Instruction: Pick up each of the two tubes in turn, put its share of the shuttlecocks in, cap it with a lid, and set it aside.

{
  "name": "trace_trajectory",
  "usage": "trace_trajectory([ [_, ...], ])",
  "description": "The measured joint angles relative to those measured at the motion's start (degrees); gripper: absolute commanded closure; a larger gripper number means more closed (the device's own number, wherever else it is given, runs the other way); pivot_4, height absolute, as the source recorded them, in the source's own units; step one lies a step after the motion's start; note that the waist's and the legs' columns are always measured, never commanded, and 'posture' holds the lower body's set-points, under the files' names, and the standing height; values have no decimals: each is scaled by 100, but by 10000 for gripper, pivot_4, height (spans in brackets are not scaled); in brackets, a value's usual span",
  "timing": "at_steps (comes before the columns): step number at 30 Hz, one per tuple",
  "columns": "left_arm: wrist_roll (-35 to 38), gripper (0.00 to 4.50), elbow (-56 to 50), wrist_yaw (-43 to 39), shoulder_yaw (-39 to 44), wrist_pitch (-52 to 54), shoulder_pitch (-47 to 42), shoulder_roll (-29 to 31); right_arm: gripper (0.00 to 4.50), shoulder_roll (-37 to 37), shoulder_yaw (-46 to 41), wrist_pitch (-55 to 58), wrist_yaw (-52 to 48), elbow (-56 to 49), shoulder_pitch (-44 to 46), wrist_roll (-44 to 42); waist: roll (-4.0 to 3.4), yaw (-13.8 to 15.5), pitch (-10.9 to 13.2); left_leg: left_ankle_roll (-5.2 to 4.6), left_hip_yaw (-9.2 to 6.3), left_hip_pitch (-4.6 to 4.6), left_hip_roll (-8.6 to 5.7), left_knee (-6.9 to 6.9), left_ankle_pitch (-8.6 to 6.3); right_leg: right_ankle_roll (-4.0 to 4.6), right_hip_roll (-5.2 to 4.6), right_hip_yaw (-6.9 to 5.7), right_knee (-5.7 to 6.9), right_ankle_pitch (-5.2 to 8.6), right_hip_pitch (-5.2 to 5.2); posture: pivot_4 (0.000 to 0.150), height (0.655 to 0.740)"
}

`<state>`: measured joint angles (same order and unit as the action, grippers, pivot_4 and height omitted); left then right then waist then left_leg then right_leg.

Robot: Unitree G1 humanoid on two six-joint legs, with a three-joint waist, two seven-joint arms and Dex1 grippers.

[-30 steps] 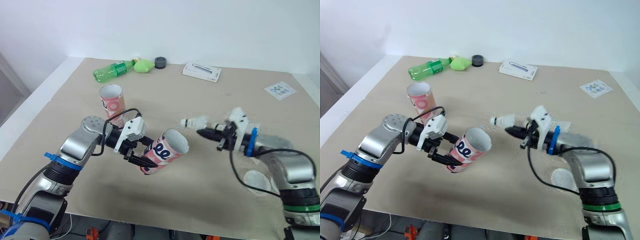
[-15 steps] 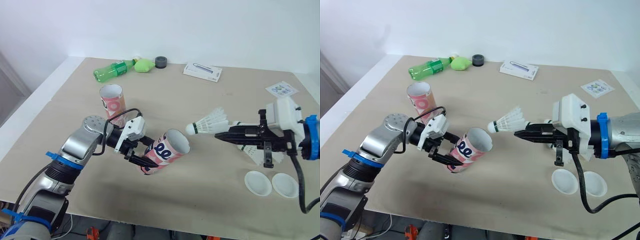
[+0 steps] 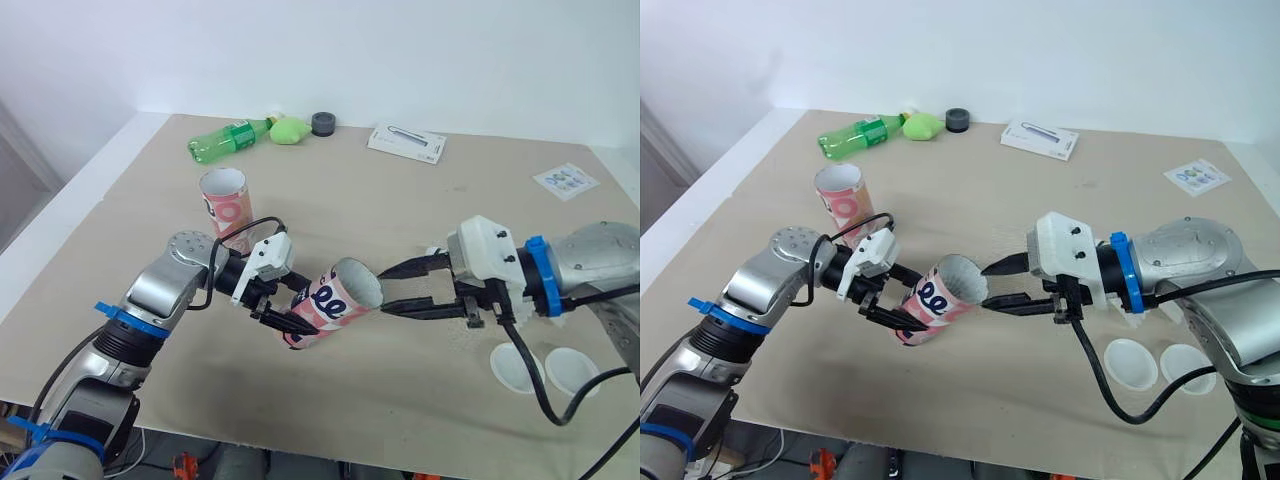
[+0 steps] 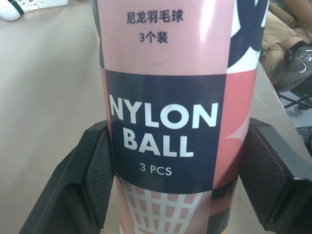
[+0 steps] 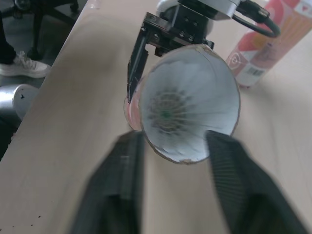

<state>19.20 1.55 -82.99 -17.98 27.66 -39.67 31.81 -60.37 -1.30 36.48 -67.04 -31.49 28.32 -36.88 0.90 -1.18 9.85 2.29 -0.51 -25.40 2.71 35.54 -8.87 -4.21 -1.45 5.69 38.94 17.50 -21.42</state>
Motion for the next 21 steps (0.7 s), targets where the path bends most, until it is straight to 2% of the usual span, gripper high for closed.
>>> trace_trajectory([
  [6,-2,12716,-40,55,-1,6,34,-85,18091,-128,-1660,466,53,40,-1027,-742,5,29,1,0,-11,-4,-3,1,0,2,-1,-12,-1,1,7,1500,7203],
  [8,-2,12716,-60,114,2,-16,84,-139,18091,-64,-2565,622,221,227,-2159,-540,17,75,-3,0,-20,-5,-6,5,0,3,-1,-22,-4,2,14,1500,7203],
  [12,-4,12716,-57,118,40,-35,131,-128,18091,320,-3580,702,313,593,-3759,33,11,103,-5,0,-19,-6,-6,7,0,-8,3,-16,-2,5,10,1500,7203],
  [15,-11,12716,-48,100,-23,-112,129,-176,18091,523,-4155,561,321,749,-4615,317,3,23,-3,-3,-19,10,-7,9,4,3,3,-13,-1,6,21,1500,7203],
  [21,-20,12716,-20,53,-28,-163,127,-195,18091,623,-4131,175,374,1659,-4900,754,6,-14,-2,-2,4,13,-9,16,4,3,-3,12,-4,5,20,1500,7203],
])
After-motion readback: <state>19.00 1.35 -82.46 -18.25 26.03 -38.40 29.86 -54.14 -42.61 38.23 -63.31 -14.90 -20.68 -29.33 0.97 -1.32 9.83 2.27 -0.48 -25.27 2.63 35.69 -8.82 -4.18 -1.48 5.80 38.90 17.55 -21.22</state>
